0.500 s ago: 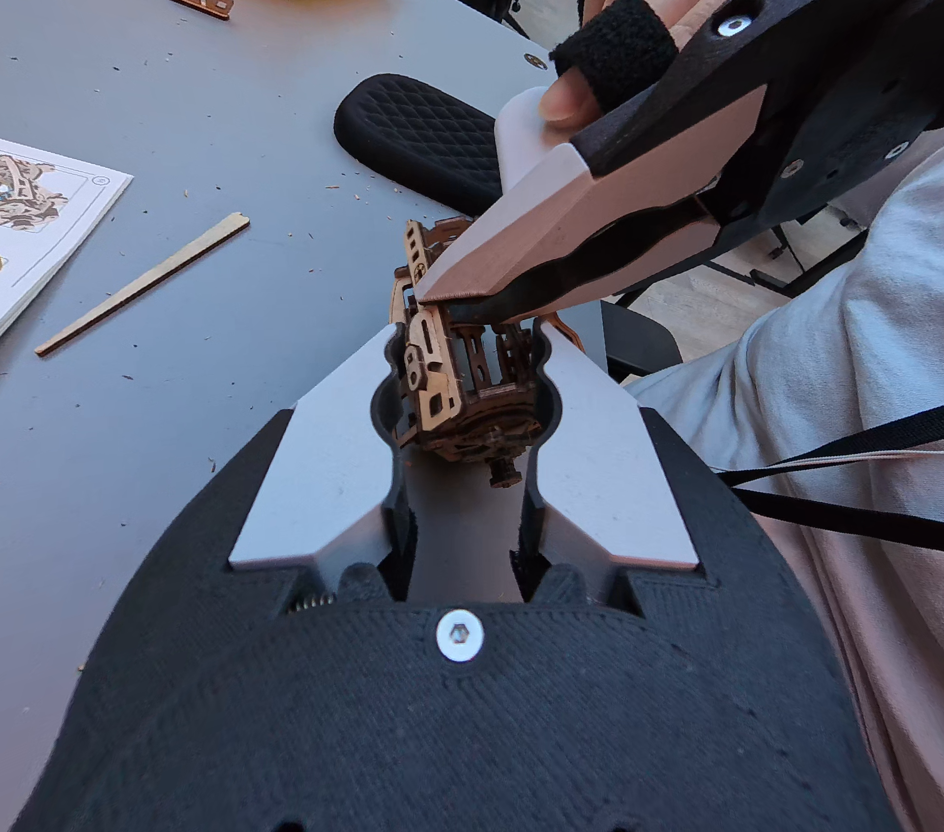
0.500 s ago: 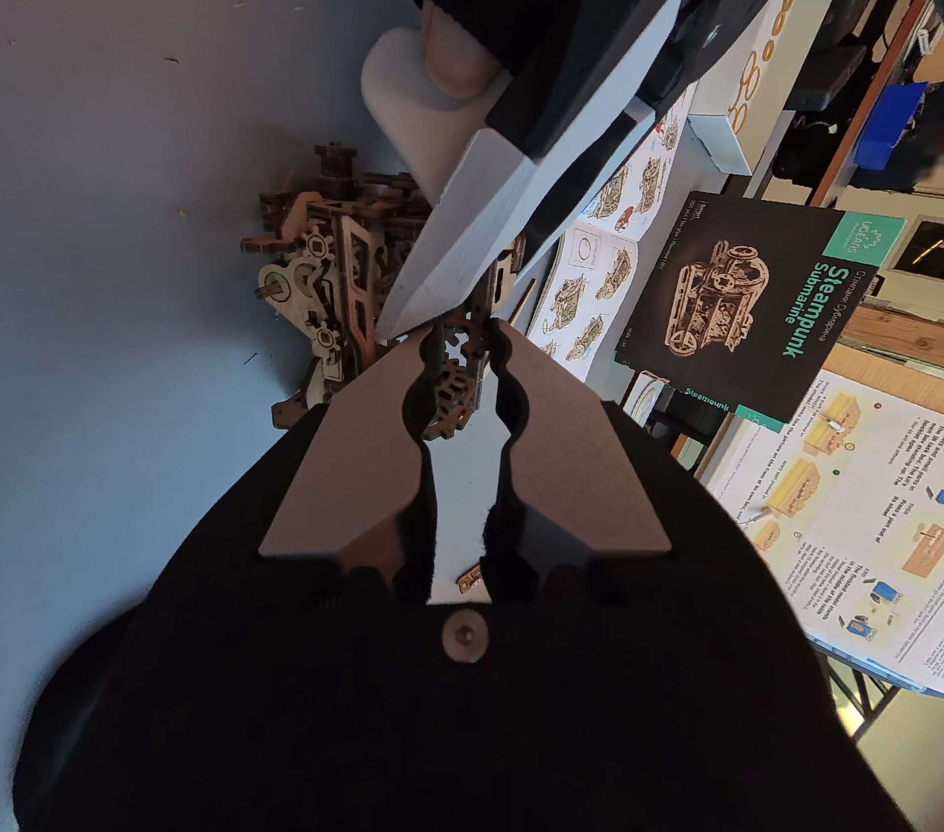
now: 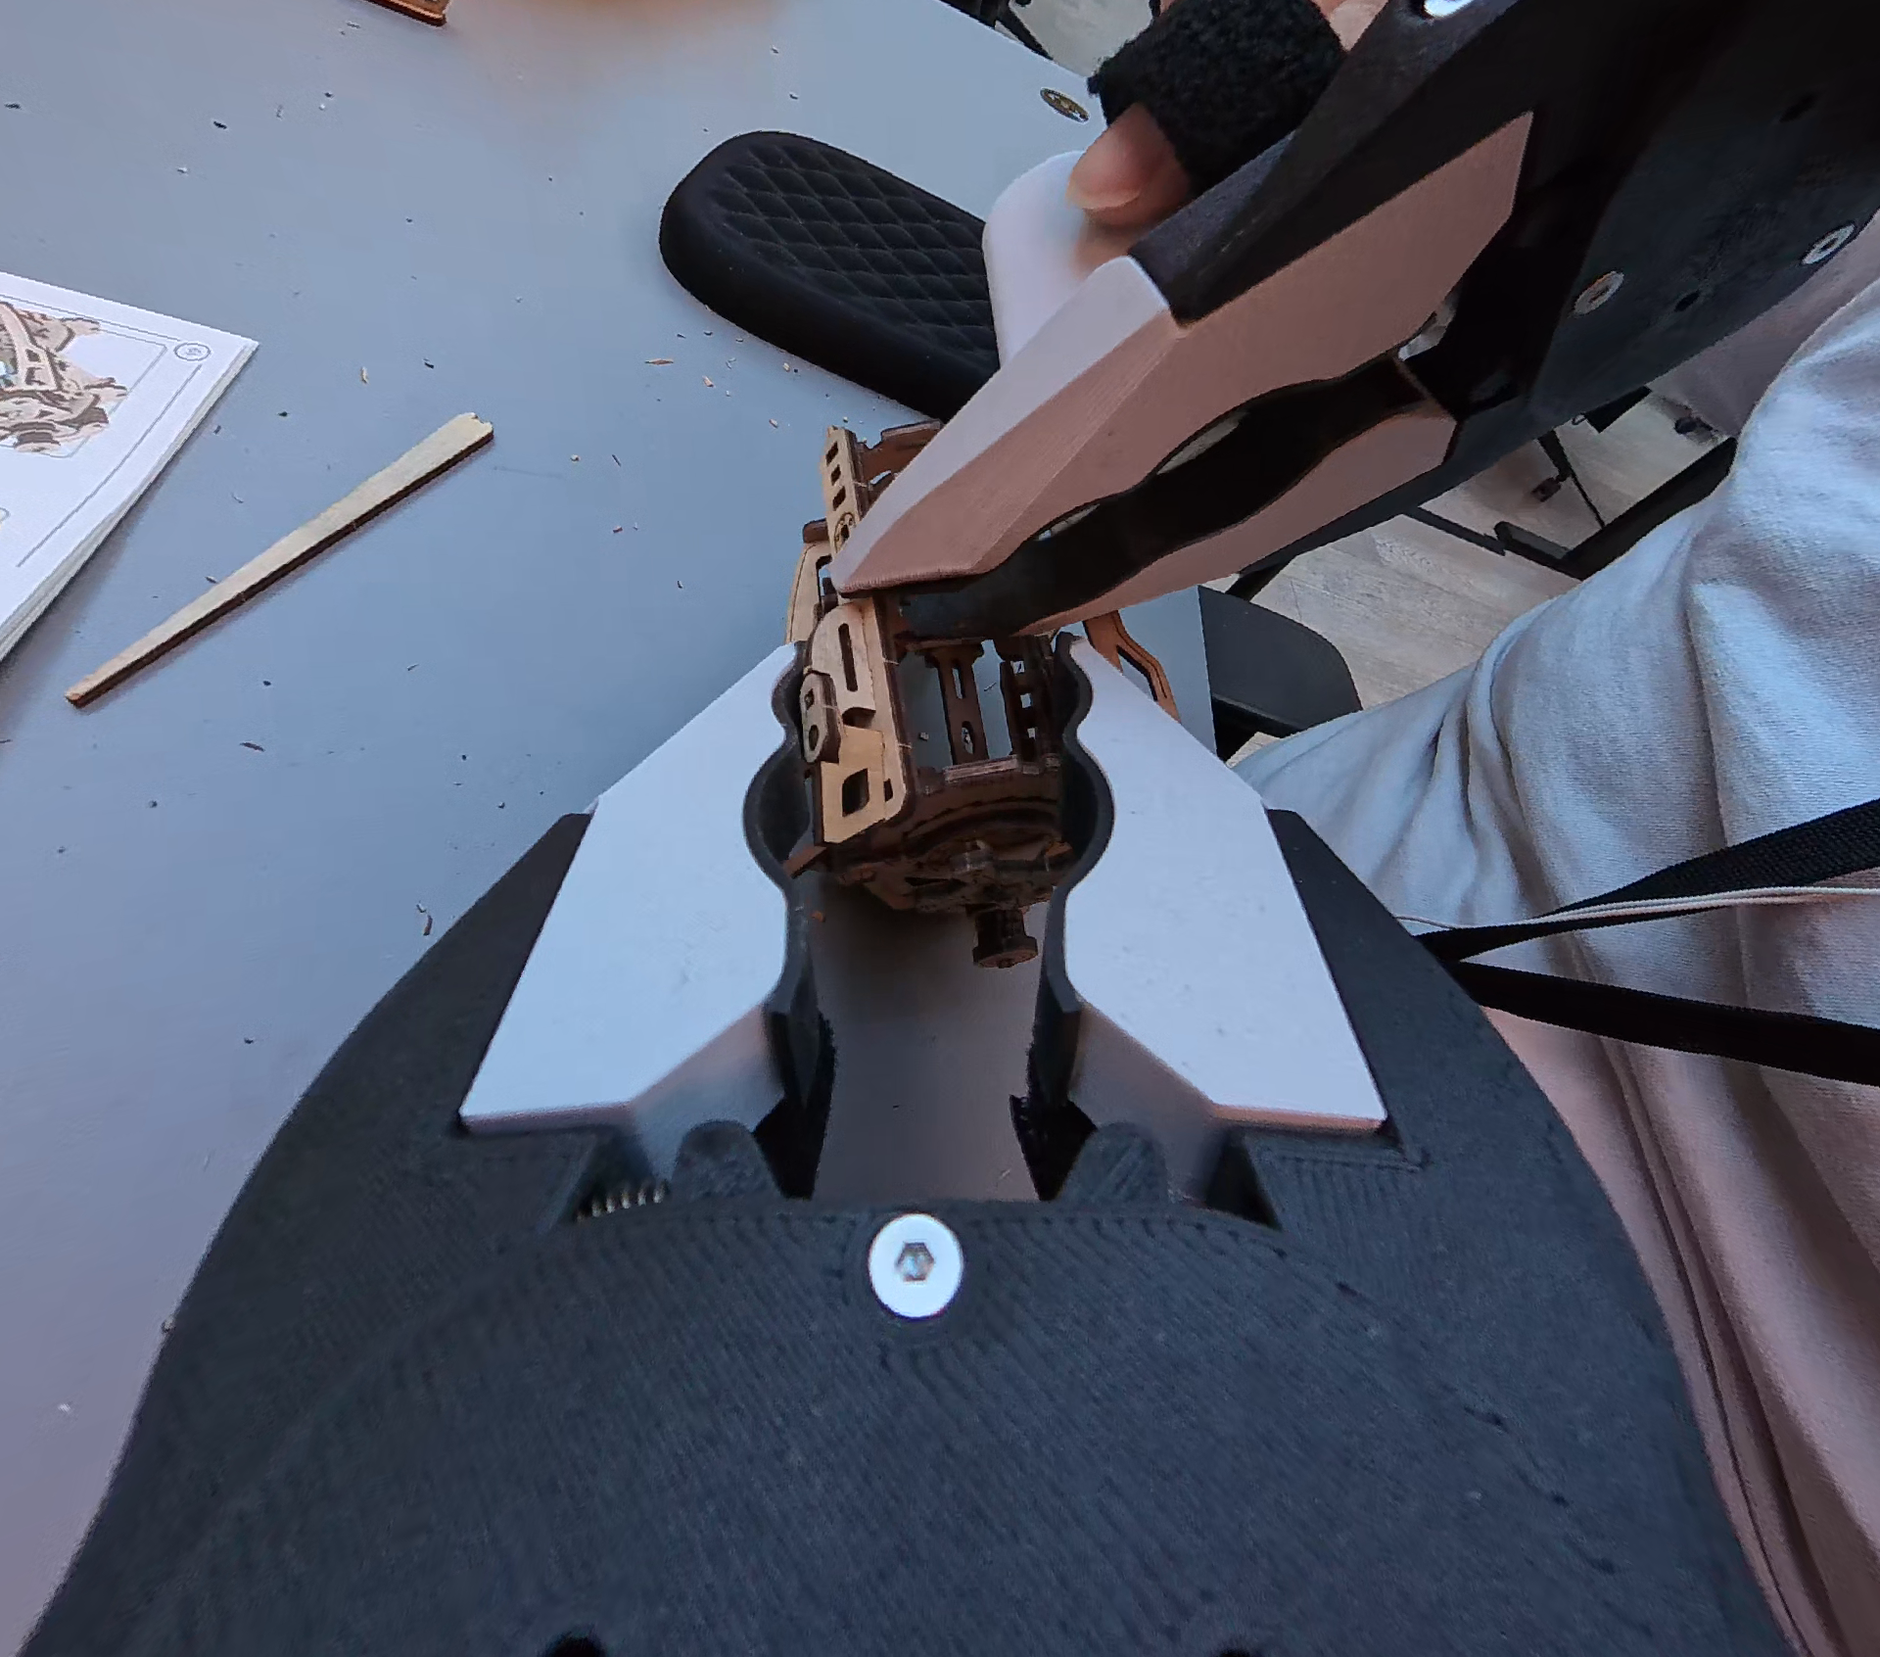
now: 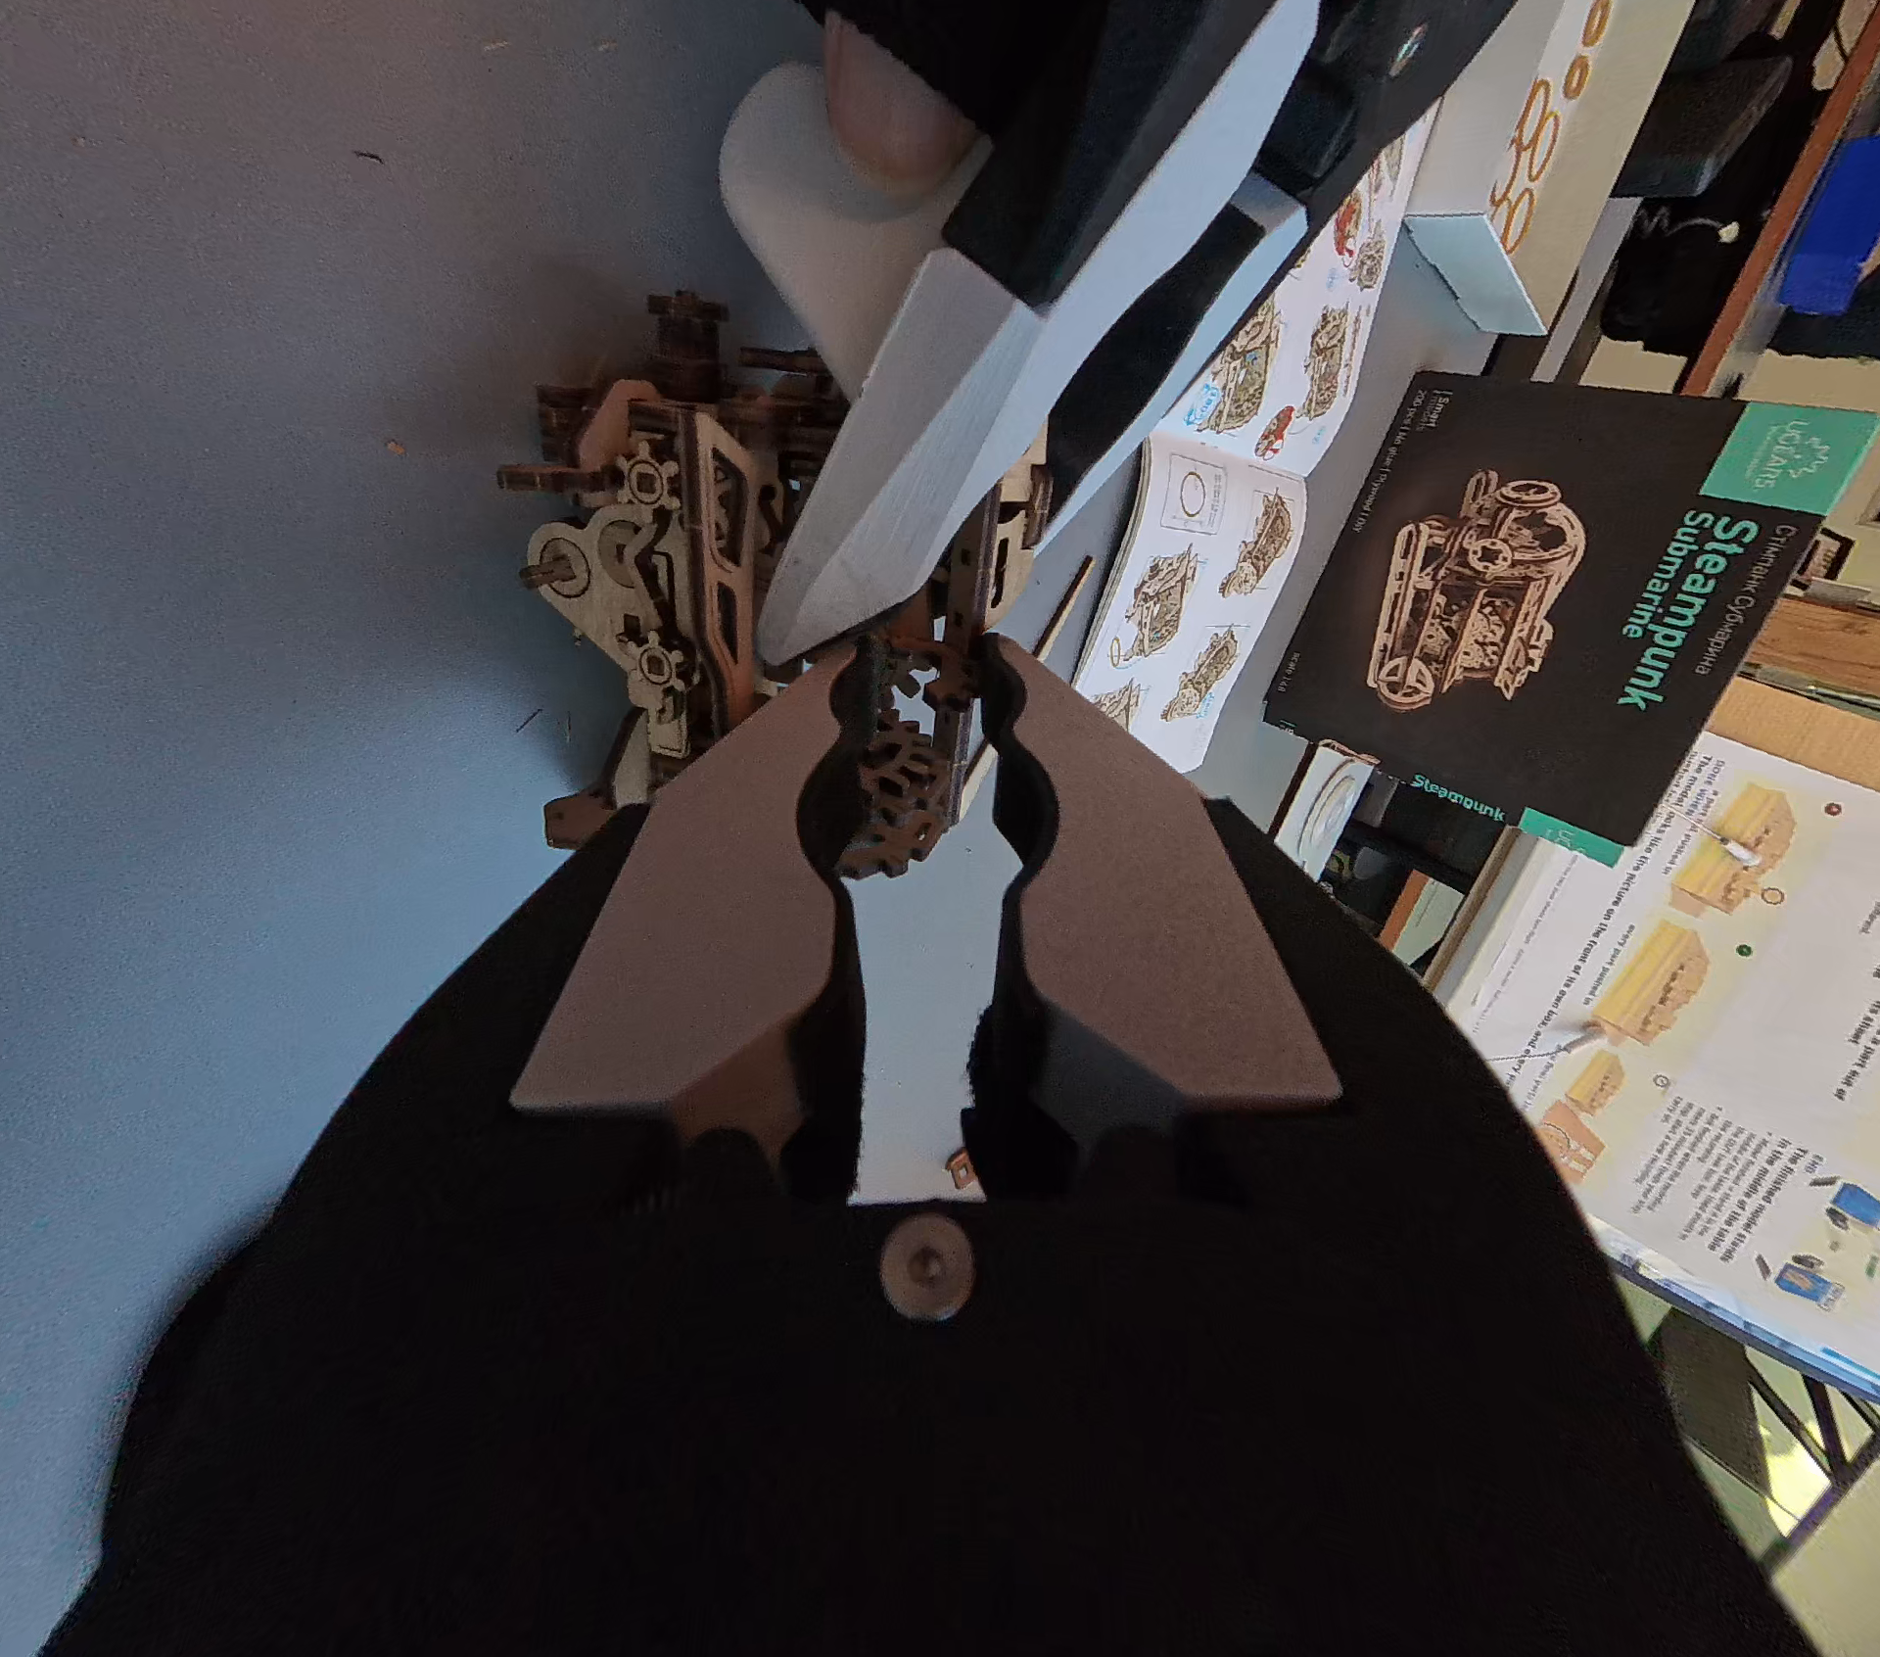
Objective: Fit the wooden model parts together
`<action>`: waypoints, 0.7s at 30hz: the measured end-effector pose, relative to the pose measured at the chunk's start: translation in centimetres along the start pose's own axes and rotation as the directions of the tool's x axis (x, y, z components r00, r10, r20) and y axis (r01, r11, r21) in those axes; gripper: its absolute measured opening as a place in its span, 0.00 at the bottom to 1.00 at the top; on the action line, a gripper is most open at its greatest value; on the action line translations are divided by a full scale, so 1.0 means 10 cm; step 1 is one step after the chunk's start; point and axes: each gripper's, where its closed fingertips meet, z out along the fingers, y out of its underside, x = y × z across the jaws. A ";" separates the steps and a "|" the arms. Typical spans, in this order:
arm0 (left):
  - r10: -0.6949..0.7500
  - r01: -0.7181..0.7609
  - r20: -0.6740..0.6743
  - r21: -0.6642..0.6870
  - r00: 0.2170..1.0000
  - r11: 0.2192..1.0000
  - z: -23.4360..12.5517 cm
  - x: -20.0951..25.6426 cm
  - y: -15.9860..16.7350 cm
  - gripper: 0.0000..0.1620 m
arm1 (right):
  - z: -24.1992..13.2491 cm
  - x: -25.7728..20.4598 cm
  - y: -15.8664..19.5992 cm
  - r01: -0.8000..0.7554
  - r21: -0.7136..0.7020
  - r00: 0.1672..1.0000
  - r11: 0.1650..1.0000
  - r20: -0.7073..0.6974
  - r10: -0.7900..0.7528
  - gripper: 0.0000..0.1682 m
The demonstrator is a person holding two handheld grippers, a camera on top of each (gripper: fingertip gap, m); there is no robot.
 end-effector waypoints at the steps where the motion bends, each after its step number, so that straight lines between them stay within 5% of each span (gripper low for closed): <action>1: 0.000 0.000 -0.001 -0.001 1.000 1.000 0.00 0.00 0.00 0.27 | 0.00 0.00 0.00 -0.002 0.003 1.000 1.000 0.005 0.002 0.12; 21: 0.012 -0.012 -0.012 -0.009 1.000 1.000 0.02 0.02 -0.01 0.27 | -0.05 -0.02 0.02 -0.020 0.003 0.998 1.000 0.057 0.020 0.10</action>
